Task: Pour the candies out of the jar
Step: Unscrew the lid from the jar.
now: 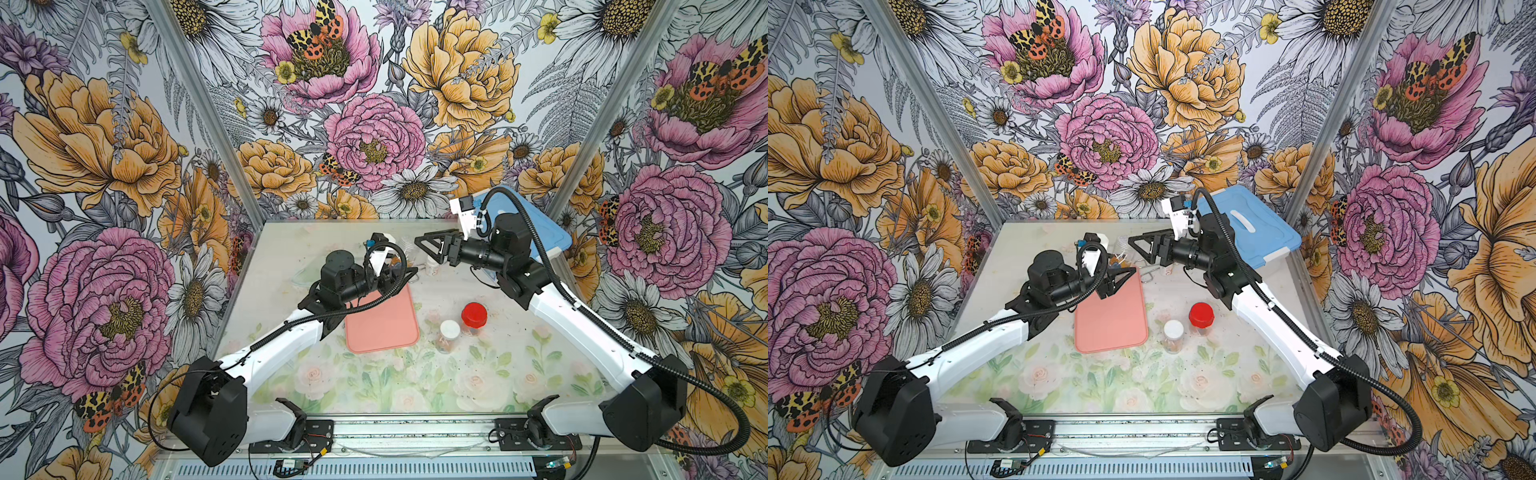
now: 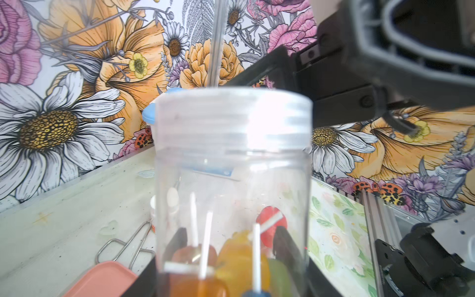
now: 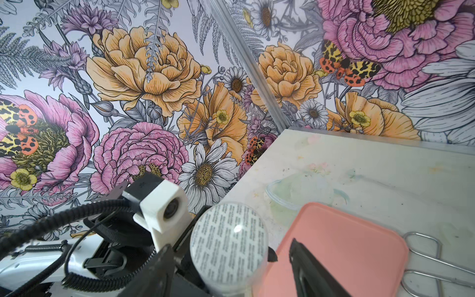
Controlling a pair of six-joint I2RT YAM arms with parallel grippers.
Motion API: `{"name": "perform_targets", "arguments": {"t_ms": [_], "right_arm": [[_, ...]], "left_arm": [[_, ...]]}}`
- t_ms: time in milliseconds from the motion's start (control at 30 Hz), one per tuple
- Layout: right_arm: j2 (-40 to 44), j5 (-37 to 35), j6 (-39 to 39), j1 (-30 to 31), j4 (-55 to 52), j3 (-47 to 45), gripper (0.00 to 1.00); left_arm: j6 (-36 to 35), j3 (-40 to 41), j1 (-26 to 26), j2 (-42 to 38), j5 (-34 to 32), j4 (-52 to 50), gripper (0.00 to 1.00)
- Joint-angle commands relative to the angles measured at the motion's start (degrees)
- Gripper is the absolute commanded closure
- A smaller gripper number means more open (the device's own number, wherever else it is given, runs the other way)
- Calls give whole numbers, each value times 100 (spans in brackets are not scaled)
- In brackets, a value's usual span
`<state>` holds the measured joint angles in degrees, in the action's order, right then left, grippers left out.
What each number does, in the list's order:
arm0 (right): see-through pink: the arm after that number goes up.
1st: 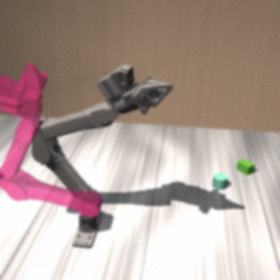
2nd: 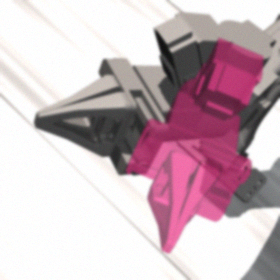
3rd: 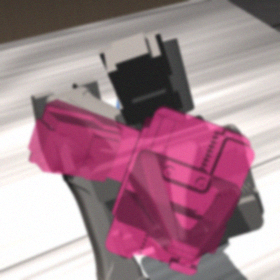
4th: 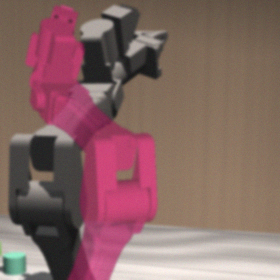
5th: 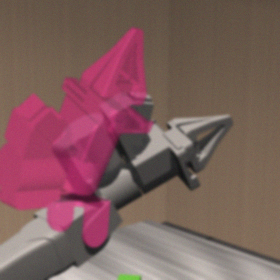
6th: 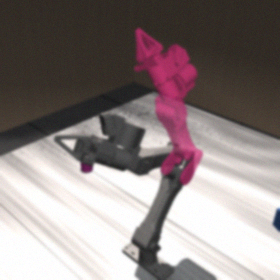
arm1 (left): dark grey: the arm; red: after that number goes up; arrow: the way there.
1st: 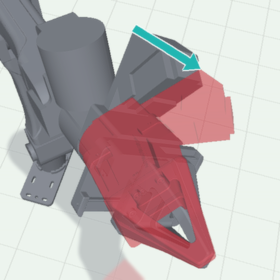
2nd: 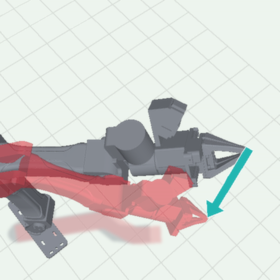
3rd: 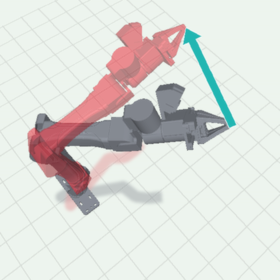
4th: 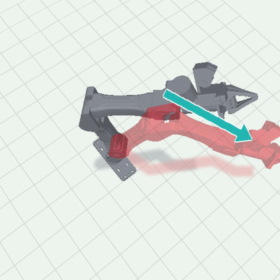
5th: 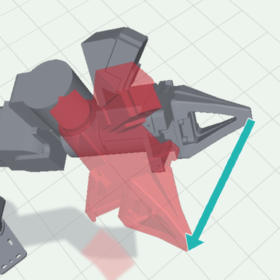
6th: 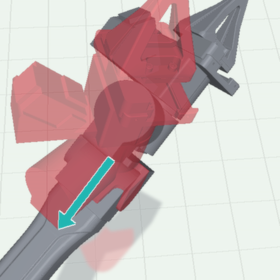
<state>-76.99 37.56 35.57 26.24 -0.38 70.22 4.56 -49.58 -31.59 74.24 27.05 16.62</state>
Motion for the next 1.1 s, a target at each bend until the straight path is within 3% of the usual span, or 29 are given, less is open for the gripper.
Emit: {"name": "perform_targets", "arguments": {"t_ms": [0,267,733,900,967,1067], "right_arm": [[112,-293,202,3,-33,27,26],[-306,-1357,223,358,-306,224,28],[-840,-1804,293,777,-410,517,34],[-846,-1909,299,795,-428,517,42],[-809,-1953,233,796,-436,514,51],[-765,-1688,-29,765,-427,537,60]], "left_arm": [[-25,-19,-36,-76,-523,45,100],[-722,-226,-558,-1,-1665,-541,100],[-918,-157,-739,-15,-2151,-669,100],[-940,-158,-756,-5,-2160,-669,100],[-938,-154,-730,-6,-2141,-669,100],[-750,-159,-510,-23,-1489,-630,100]]}}
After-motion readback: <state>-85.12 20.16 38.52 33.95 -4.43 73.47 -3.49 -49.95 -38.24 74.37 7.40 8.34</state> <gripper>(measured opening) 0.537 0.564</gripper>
